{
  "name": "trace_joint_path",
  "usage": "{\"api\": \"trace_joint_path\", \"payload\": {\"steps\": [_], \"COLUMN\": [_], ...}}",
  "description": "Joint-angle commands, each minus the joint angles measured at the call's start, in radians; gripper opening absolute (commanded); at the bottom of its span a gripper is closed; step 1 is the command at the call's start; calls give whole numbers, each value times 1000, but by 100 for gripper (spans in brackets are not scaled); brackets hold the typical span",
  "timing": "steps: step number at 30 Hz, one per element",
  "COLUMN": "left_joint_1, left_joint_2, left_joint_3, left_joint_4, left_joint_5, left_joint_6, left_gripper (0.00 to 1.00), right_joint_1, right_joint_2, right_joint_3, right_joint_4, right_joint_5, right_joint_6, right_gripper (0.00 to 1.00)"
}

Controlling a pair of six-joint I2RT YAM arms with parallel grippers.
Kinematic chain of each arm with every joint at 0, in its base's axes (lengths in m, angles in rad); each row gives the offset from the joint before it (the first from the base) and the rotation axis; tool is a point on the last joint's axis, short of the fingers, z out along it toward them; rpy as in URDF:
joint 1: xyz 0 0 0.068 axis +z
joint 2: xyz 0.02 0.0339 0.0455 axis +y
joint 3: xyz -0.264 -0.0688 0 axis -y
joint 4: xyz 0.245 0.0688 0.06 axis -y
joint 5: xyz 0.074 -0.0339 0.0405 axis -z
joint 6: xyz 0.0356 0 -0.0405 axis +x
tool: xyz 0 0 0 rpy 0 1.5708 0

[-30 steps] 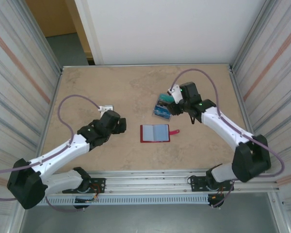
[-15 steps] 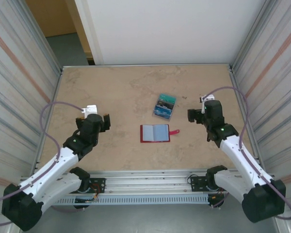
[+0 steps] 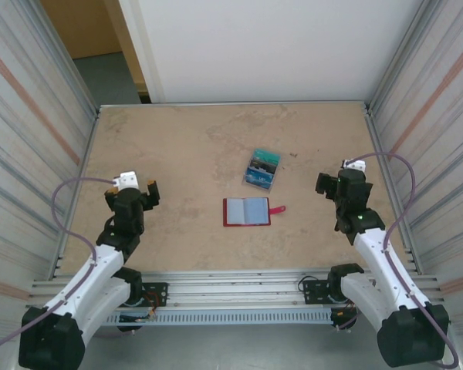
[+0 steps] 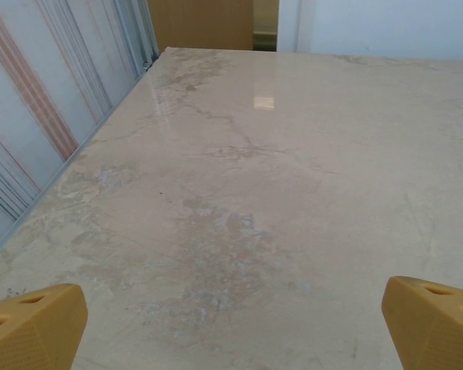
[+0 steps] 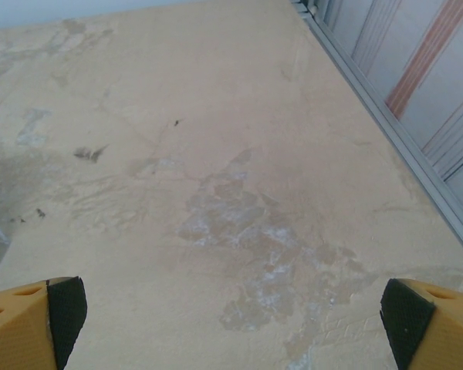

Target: Take the credit cards out of the card holder

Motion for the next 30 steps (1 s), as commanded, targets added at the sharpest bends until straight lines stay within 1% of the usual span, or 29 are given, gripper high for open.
{"api": "trace_joint_path", "payload": {"steps": [1, 4, 10, 19, 25, 28, 29, 30], "left_joint_1": [49, 75, 77, 82, 92, 93, 93, 95], "left_joint_2": [33, 89, 222, 440, 540, 627, 669, 689], "left_joint_3": [-29, -43, -41, -42, -50, -74, -80, -86], "left_joint_4": [165, 255, 410, 674, 764, 872, 936, 977], "left_joint_5": [72, 116, 145, 220, 310, 343, 363, 356], "left_joint_6": [61, 105, 196, 284, 291, 306, 320, 320], "left_gripper": [99, 99, 99, 99, 99, 99, 99, 99], "right_joint_1": [-9, -9, -10, -16, -28, -39, -42, -43], "right_joint_2": [14, 18, 10, 68, 89, 100, 104, 107], "right_joint_3": [-38, -92, -192, -198, -200, -200, -205, -207], "right_joint_4": [107, 211, 388, 445, 469, 470, 475, 483], "right_joint_5": [19, 7, -27, -23, -28, -45, -49, -53], "right_joint_6": [-2, -35, -102, -116, -114, -112, -111, -112], "right_gripper": [99, 99, 99, 99, 99, 99, 99, 99]}}
